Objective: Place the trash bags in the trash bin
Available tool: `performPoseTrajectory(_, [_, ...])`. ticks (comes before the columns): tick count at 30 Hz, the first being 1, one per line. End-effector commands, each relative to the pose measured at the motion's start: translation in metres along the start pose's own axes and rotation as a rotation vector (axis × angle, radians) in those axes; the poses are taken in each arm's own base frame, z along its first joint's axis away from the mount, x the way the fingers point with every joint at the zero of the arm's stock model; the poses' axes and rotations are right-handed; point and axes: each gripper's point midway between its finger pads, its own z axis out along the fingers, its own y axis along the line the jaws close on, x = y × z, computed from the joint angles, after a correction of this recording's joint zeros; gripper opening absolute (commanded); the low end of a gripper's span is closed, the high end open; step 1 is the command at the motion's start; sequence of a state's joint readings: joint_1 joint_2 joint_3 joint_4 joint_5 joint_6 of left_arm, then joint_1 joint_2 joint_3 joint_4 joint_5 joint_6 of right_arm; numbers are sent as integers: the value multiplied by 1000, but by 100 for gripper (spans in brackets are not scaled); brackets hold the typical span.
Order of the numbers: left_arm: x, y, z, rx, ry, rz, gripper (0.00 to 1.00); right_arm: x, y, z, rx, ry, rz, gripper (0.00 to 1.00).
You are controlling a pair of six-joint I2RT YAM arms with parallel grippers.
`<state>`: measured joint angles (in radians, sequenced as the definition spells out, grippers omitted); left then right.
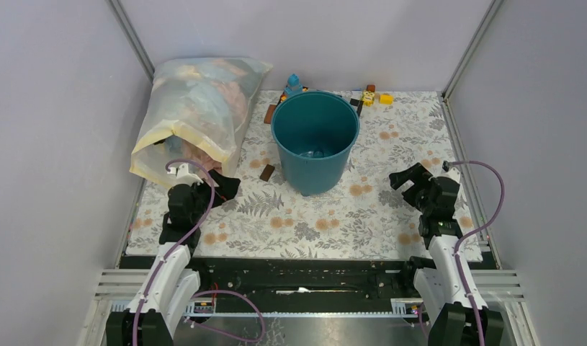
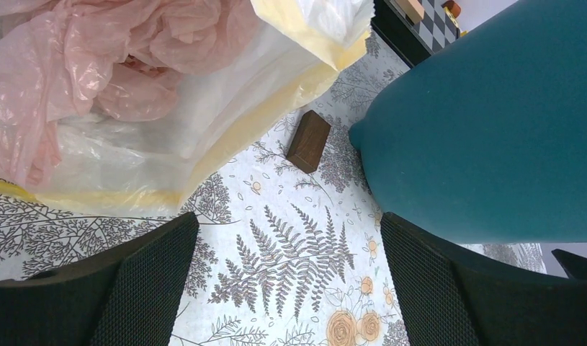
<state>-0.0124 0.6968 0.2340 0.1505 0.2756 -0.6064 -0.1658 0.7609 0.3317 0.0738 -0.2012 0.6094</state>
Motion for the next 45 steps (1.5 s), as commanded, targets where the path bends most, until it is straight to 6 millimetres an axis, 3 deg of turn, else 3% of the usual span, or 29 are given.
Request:
performPoseTrajectory(1, [-6,8,2,-40,-43,7,99,1,-4,5,-17,-27,-17,100])
performPoseTrajectory(12, [-12,19,-1,-108,-76,-16,99,9,-5,7,-44,-20,-22,100])
performPoseTrajectory(18, [-30,30,-1,-230,-145,-177,96,9,-4,7,-56,-29,-25,100])
performPoseTrajectory(23, [-56,38,-1,-331,-233,-310,74,10,-1,7,-81,-35,-28,100])
performPoseTrajectory(25, [-69,50,-4,-391,-280,-350,65,9,-1,7,-83,-38,-27,100])
performPoseTrajectory(28, [-76,64,-7,-453,-315,-403,60,9,1,7,-87,-38,-27,100])
performPoseTrajectory(30, [-80,71,-6,-472,-334,-431,60,10,0,7,-88,-34,-25,100])
performPoseTrajectory(34, [-83,82,1,-482,-336,-432,75,10,0,9,-91,-31,-21,100])
performPoseTrajectory(39, [-77,98,23,-527,-255,-405,79,12,2,10,-99,-21,-16,100])
performPoseTrajectory(45, [-70,97,49,-452,-202,-389,85,13,2,13,-97,-5,-11,100])
